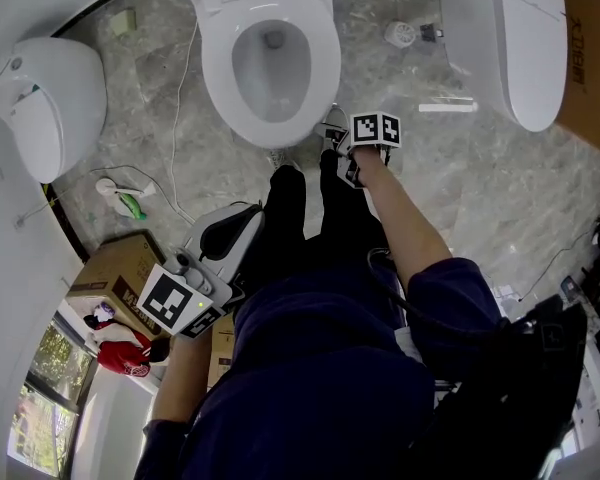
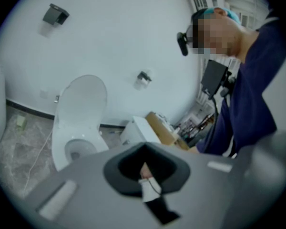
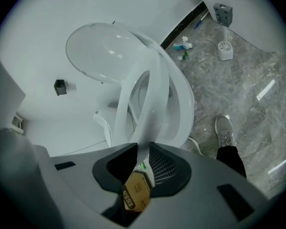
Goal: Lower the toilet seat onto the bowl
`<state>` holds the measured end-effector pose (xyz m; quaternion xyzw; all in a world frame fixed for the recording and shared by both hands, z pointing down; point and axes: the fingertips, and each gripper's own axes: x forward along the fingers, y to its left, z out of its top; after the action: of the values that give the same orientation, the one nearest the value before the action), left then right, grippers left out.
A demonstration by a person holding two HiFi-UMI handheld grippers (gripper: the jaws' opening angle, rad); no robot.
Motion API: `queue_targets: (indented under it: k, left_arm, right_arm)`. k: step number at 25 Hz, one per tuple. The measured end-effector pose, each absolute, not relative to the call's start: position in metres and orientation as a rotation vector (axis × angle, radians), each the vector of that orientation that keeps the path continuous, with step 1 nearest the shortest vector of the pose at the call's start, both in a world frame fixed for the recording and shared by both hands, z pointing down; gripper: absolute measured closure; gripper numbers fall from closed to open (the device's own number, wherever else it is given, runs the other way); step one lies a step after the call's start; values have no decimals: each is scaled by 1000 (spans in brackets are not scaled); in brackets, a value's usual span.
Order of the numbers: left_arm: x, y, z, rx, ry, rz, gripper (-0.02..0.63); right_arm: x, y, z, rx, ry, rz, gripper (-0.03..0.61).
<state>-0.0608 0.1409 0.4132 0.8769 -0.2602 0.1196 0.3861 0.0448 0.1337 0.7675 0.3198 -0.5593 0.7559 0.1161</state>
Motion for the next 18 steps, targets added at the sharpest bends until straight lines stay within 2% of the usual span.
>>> queue_targets:
  k: [18]
  left_arm:
    - [-47,141,449,2132,-637,331,609]
  right_arm:
    - [44,155,835,896,-1531,2147,514]
